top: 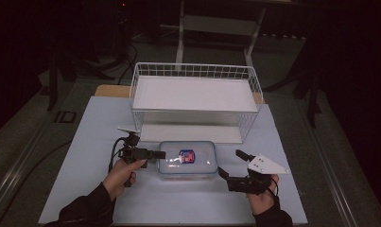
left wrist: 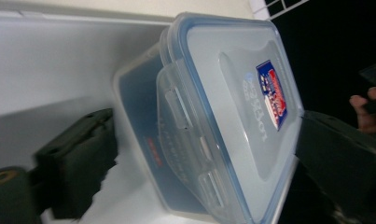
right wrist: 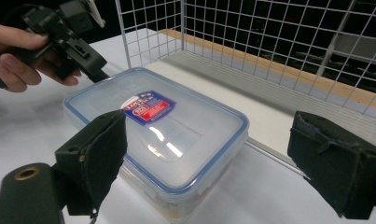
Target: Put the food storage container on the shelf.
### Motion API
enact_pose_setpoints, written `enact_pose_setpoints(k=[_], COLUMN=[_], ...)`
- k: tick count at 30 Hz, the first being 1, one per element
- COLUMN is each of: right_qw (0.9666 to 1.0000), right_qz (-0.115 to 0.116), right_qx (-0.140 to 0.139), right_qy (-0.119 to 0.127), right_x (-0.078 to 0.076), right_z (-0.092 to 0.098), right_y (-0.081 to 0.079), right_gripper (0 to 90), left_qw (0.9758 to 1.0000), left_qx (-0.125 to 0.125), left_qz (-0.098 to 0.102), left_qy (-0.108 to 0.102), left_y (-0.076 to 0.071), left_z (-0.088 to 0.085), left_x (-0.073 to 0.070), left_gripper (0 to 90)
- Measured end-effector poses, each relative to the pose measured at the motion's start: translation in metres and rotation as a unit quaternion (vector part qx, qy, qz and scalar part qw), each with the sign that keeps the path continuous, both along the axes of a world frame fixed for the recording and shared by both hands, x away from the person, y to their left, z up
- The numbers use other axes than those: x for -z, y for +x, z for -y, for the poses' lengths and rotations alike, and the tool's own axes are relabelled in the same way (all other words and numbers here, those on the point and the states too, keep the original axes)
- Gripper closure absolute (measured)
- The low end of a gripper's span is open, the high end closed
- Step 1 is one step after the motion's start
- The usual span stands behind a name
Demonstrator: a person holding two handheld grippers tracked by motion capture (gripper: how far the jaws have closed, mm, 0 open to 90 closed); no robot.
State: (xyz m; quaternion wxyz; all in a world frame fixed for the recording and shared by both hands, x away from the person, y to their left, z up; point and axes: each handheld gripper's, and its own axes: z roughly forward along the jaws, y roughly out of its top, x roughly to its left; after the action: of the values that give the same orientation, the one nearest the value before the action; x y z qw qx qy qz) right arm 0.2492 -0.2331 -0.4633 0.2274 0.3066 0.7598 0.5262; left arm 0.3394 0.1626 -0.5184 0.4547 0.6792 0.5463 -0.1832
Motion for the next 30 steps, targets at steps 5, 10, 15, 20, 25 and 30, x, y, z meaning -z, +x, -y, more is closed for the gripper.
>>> enact_pose_setpoints(k=[5,10,15,20,25,30], right_qw=[0.9999,0.9999,0.9996,0.9985,0.9945,0.9887], right_qz=[0.001,0.004,-0.021,-0.05,-0.102,-0.143], right_qx=[-0.011,-0.016,-0.018,-0.014,-0.01,-0.024], right_qy=[0.001,0.0,0.002,0.014,0.024,0.038], right_x=[0.001,0.002,0.004,0.007,0.014,0.018], right_z=[-0.001,-0.001,-0.002,0.0,0.001,0.002], right_y=[0.001,0.001,0.004,0.009,0.021,0.033], right_gripper=[12.0,12.9,12.7,11.1,10.5,11.6], left_qw=[0.9998,0.9977,0.9973,0.9983,0.998,0.9968], left_qx=[0.002,0.005,0.015,0.03,0.048,0.059], left_qz=[-0.014,-0.039,-0.036,-0.013,0.014,0.041], left_qy=[-0.014,-0.054,-0.062,-0.049,-0.039,-0.035], left_y=[0.001,0.003,0.003,-0.001,-0.008,-0.014], left_z=[-0.001,-0.006,-0.01,-0.008,-0.007,-0.005], left_x=[0.006,0.015,0.015,0.011,0.004,0.001], left_gripper=[33.8,44.8,50.2,50.8,53.0,54.9])
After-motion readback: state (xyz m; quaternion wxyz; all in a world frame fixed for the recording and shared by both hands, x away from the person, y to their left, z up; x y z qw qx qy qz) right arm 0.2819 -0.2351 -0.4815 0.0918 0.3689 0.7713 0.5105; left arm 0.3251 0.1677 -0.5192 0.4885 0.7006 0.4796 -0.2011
